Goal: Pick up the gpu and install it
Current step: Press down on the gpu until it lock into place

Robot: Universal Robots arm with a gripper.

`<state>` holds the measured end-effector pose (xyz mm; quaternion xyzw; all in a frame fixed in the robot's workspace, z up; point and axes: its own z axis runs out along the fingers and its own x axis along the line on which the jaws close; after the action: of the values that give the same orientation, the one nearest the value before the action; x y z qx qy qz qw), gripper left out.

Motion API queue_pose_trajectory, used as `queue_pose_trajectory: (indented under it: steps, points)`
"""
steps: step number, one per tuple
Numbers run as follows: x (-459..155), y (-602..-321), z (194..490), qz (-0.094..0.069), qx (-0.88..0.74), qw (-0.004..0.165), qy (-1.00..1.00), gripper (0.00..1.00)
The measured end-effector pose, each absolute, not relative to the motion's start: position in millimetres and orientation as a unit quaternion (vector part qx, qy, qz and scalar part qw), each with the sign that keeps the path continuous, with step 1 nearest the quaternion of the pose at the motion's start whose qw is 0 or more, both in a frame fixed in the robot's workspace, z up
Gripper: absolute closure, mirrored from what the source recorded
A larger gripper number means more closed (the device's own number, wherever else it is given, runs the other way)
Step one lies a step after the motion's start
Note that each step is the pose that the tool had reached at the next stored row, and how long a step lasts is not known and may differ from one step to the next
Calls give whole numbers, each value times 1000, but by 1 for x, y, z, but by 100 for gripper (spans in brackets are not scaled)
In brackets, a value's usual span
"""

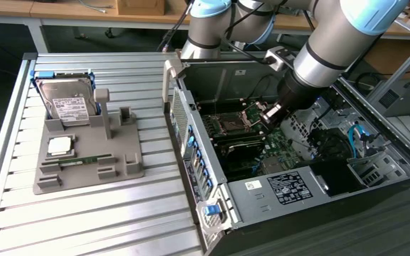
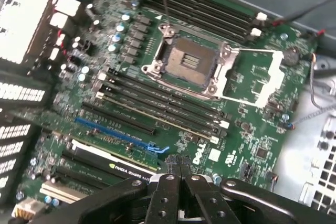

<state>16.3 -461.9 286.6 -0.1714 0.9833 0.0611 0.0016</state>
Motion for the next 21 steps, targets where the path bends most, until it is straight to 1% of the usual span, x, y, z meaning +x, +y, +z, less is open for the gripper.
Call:
queue_pose_trajectory:
  steps: [13, 21]
  points:
    - [16, -462, 285, 61, -72, 8, 996, 90]
    - [16, -462, 285, 61, -66, 8, 996, 90]
